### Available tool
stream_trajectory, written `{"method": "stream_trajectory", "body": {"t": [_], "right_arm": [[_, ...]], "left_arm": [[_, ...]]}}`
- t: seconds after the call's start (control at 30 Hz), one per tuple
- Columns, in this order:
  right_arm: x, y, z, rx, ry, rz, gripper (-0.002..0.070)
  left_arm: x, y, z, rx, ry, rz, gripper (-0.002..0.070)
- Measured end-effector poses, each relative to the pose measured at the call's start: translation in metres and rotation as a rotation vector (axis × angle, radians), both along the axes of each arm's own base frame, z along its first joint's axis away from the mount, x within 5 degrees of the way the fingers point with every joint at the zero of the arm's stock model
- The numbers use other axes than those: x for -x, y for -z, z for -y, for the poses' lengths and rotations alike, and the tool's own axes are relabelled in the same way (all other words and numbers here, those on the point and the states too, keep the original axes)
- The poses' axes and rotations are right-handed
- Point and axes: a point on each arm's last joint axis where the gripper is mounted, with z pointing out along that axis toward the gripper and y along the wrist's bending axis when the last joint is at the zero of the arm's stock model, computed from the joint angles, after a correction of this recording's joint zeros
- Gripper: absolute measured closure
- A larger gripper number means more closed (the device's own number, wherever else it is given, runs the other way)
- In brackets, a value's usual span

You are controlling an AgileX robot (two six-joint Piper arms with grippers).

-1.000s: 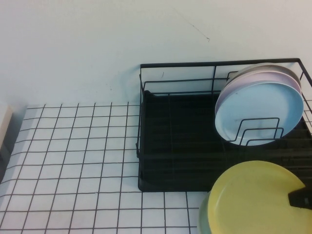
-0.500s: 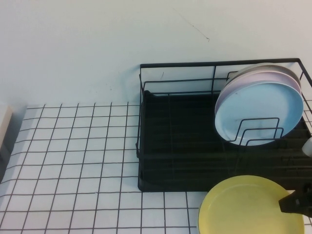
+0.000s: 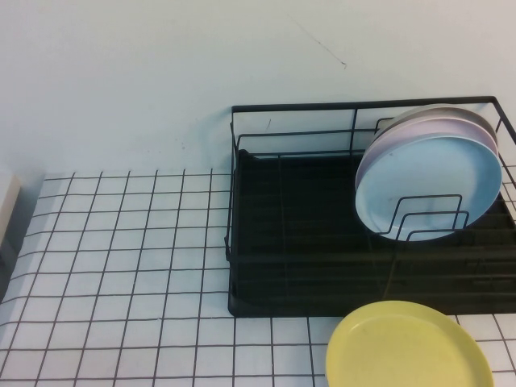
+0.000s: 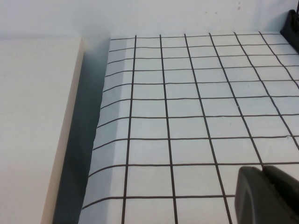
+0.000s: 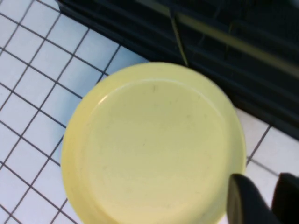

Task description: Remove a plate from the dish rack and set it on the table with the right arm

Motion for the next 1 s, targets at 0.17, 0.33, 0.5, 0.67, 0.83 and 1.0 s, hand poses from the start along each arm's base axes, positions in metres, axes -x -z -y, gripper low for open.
{"method": "stream_trajectory", "body": {"t": [0.17,0.33,0.5,0.67,0.83,1.0], "right_arm": [[0.041,-0.068,0.006,0.1,-0.004,0.261,0.0651],[0.107,-0.1,0.021,0.254,0.104,0.489,0.067],[0.154,-0.086,0.028,0.303,0.201,0.624,0.0671],[0.173,-0.065,0.027,0.275,0.222,0.672,0.0674],[0.175,-0.05,0.025,0.24,0.218,0.645,0.0676],[0.174,-0.042,0.024,0.235,0.213,0.617,0.0676]], "left_arm": [[0.0,0.0,0.0,0.0,0.0,0.0,0.0678],[0.0,0.0,0.0,0.0,0.0,0.0,0.0678],[0.0,0.0,0.0,0.0,0.0,0.0,0.0678],[0.0,0.0,0.0,0.0,0.0,0.0,0.0678],[0.0,0.0,0.0,0.0,0.0,0.0,0.0678],[0.0,0.0,0.0,0.0,0.0,0.0,0.0678]]}}
